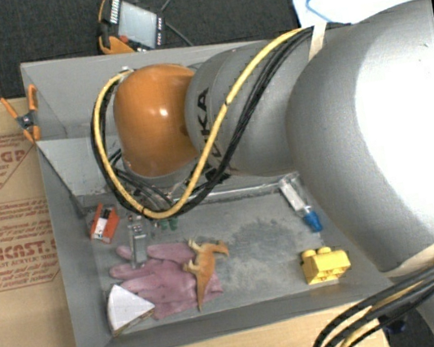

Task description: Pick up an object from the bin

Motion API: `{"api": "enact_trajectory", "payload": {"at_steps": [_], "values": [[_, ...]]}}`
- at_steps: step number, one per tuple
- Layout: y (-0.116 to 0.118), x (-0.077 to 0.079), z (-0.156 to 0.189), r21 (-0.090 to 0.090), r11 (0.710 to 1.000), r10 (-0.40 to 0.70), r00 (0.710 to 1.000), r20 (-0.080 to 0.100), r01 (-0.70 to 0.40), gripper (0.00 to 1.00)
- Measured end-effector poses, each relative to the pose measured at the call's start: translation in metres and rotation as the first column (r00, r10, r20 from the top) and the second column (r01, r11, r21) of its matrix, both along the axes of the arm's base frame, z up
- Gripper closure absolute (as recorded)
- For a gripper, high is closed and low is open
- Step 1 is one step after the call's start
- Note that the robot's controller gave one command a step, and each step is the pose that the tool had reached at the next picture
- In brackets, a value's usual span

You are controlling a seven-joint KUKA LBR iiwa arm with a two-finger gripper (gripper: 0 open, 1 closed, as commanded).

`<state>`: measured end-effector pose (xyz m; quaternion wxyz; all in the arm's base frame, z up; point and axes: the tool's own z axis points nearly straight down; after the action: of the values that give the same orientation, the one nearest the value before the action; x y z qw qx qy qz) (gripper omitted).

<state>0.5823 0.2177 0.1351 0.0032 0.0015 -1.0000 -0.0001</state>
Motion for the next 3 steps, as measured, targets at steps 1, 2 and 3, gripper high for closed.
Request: {"api": "enact_trajectory", "payload": {"at_steps": [1,2,3], "values": [[-0.001,0.002,0.005,0.002,1.0,-0.002,1.0,0.008,0.002,0.0],[-0.027,-0.063,-0.065,0.002,0.999,-0.044,0.999,0.003,0.044,0.0],[-0.038,-0.09,-0.021,0.009,0.997,-0.071,0.997,0.019,0.07,0.0]]}}
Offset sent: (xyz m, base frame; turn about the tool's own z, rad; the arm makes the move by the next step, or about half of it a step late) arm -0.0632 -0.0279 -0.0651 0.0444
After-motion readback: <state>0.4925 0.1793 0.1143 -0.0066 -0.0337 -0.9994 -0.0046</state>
